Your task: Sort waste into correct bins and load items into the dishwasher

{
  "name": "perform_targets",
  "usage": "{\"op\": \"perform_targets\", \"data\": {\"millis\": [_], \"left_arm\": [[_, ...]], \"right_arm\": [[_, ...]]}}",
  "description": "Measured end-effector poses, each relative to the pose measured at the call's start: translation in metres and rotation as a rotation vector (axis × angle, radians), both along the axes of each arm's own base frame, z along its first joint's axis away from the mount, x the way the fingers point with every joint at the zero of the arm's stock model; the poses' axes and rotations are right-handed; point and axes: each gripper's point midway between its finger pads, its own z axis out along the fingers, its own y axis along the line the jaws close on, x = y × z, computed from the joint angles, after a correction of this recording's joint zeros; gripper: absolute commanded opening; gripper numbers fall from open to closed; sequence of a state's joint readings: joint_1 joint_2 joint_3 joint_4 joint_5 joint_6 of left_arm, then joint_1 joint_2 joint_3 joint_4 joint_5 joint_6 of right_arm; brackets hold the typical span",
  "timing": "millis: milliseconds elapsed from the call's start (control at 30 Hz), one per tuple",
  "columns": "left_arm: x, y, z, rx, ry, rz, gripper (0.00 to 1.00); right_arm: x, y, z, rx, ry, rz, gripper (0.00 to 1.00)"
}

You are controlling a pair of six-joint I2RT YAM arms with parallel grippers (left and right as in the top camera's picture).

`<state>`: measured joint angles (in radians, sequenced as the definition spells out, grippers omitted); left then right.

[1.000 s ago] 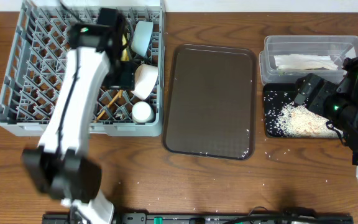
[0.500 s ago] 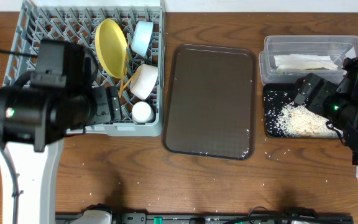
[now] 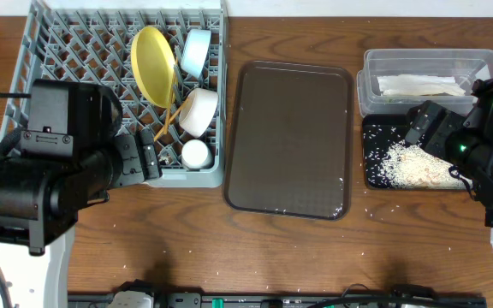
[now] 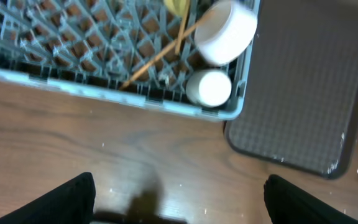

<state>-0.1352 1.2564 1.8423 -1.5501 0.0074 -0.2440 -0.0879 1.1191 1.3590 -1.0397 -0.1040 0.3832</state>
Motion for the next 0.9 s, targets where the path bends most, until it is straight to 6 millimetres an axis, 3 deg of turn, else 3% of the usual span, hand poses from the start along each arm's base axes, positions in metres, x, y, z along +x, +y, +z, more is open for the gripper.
{"op": "perform_targets", "data": {"millis": [33, 67, 200, 500, 633, 900], "left_arm": [[0.004, 0.0, 0.001, 0.0, -0.018, 0.002, 0.89], [0.009, 0.001, 0.003, -0.001, -0.046, 0.007, 0.96], [0.018, 0.008, 0.007, -0.017, -0.182, 0.048, 0.96], [-0.019, 0.044, -0.008, -0.018, -0.518, 0.198, 0.97], [-0.028, 0.053, -0.034, -0.013, -0.645, 0.24, 0.97], [-0.02, 0.06, -0.116, -0.007, -0.757, 0.267, 0.97]], "right_arm": [[0.0, 0.0, 0.0, 0.0, 0.0, 0.0, 0.99], [0.0, 0.0, 0.0, -0.001, 0.0, 0.0, 0.99], [0.0, 0.0, 0.0, 0.0, 0.0, 0.0, 0.99], [0.0, 0.0, 0.0, 0.0, 0.0, 0.0, 0.99], [0.0, 0.0, 0.0, 0.0, 0.0, 0.0, 0.99], [0.0, 0.0, 0.0, 0.0, 0.0, 0.0, 0.99]]}}
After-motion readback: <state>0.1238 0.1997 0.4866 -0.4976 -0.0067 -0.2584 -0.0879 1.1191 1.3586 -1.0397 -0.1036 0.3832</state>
